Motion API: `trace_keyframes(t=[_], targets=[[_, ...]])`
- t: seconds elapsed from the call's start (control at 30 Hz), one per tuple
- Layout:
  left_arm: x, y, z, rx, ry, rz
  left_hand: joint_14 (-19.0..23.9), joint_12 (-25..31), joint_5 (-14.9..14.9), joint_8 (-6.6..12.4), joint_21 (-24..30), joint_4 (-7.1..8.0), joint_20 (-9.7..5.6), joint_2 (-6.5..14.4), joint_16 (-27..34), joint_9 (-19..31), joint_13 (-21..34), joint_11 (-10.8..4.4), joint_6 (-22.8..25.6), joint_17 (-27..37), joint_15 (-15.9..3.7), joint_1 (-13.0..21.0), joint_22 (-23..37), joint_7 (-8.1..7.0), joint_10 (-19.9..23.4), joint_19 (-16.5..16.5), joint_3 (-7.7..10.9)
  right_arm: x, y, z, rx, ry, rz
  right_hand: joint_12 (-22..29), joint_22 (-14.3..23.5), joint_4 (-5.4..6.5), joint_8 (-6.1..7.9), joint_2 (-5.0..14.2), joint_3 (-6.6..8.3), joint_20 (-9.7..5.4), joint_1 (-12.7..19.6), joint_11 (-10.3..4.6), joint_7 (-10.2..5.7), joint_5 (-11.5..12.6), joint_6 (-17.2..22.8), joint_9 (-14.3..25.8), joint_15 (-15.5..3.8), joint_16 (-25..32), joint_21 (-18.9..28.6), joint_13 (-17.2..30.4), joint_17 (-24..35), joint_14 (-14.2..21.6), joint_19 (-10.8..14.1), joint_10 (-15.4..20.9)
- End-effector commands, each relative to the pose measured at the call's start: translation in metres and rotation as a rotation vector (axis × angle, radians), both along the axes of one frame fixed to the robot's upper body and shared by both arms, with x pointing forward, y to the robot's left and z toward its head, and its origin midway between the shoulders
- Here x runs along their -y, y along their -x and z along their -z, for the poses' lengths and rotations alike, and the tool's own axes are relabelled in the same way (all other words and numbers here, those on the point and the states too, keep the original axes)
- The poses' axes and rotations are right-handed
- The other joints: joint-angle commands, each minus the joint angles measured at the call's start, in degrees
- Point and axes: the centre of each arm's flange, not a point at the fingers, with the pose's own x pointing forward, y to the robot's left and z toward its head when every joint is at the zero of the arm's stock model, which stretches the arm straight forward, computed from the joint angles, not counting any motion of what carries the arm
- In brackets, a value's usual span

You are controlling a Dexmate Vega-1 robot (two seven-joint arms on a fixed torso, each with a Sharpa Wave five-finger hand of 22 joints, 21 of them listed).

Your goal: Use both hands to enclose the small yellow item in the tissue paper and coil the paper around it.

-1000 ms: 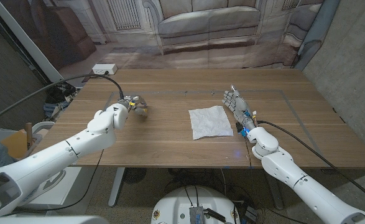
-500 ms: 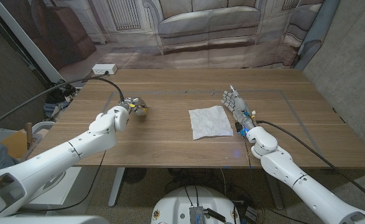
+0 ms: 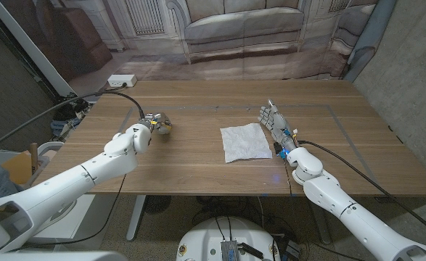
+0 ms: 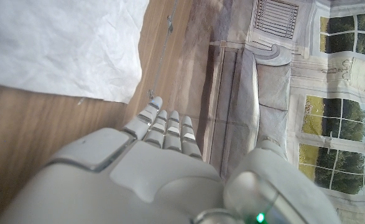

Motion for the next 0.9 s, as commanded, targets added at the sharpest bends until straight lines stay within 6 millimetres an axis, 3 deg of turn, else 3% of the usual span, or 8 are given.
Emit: trace_keyframes(t=[0.03,0.5,0.9], targets=[[-0.003,0.007,-0.016,0.039,0.007,-0.002,0.49,0.05,-0.32,0.26,0.37,0.20,0.17,0.11,0.05,0.06,0.03,-0.02,0.11,-0.04,-3.70,-0.34,0.14,-0.02,0.47,0.02,0.56,0.000,0.001,-0.002,0.011,-0.004,0.001,0.42,0.27,-0.36,0.21,0.51,0.21,0.14,0.44,-0.27,-0.38,0.04,0.33,0.13,0.10,0.37,0.41,0.28,0.10,0.17,0.16,-0.02],[-0.001,0.014,-0.034,0.085,0.000,0.014,0.29,-0.41,-0.48,-0.11,0.04,0.52,0.51,-0.15,-0.48,0.06,0.02,0.11,-0.09,-0.05,-3.48,-0.39,0.16,0.05,0.27,-0.35,0.78,0.002,0.001,-0.003,0.021,-0.017,0.007,0.41,0.27,-0.47,0.24,0.61,0.25,0.07,0.51,-0.18,-0.33,0.04,0.39,0.13,0.08,0.38,0.42,0.29,0.09,0.22,0.20,-0.04],[0.014,0.016,-0.043,0.169,-0.032,0.154,-0.04,-0.73,-0.55,-0.28,-0.22,0.85,0.61,-0.25,-0.89,0.06,0.03,-0.04,0.04,-0.02,-3.46,-0.64,0.16,-0.04,0.11,-0.62,0.88,0.004,0.002,0.001,0.024,-0.030,0.010,0.45,0.27,-0.55,0.25,0.68,0.27,0.05,0.53,-0.18,-0.34,0.03,0.42,0.14,0.08,0.35,0.43,0.29,0.09,0.17,0.23,0.05]])
